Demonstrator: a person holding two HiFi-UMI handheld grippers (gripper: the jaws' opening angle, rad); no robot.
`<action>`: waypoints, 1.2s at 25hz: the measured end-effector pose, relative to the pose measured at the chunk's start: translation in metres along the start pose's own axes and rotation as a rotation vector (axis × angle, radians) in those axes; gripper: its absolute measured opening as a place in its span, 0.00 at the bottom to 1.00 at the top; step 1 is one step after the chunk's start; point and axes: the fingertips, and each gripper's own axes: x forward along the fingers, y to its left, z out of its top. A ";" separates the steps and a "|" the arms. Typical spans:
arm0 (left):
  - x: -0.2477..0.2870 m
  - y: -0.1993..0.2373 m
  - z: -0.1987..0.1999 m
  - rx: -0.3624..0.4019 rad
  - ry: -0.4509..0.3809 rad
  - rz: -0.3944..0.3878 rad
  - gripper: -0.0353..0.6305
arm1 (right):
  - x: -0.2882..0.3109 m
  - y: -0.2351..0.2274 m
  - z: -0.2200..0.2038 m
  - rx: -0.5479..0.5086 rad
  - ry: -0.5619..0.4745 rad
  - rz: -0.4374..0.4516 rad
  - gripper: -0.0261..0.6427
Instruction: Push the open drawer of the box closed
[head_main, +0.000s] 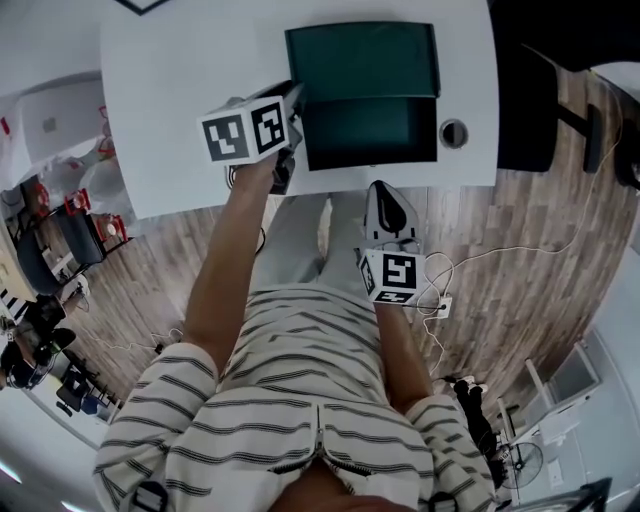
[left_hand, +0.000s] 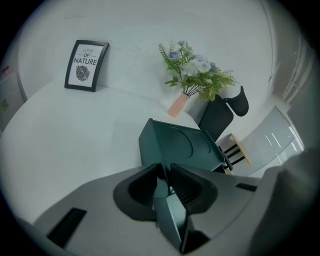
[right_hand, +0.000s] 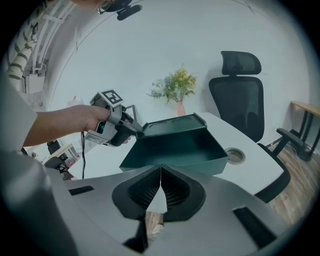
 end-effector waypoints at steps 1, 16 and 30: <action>0.000 0.000 0.000 0.004 0.002 0.005 0.18 | 0.001 -0.001 -0.003 0.002 0.009 -0.002 0.06; 0.002 -0.002 -0.001 0.010 0.020 -0.010 0.19 | 0.029 -0.014 -0.025 0.002 0.105 0.002 0.12; 0.002 -0.004 -0.003 -0.010 0.013 -0.021 0.19 | 0.047 -0.021 -0.040 0.014 0.152 -0.007 0.19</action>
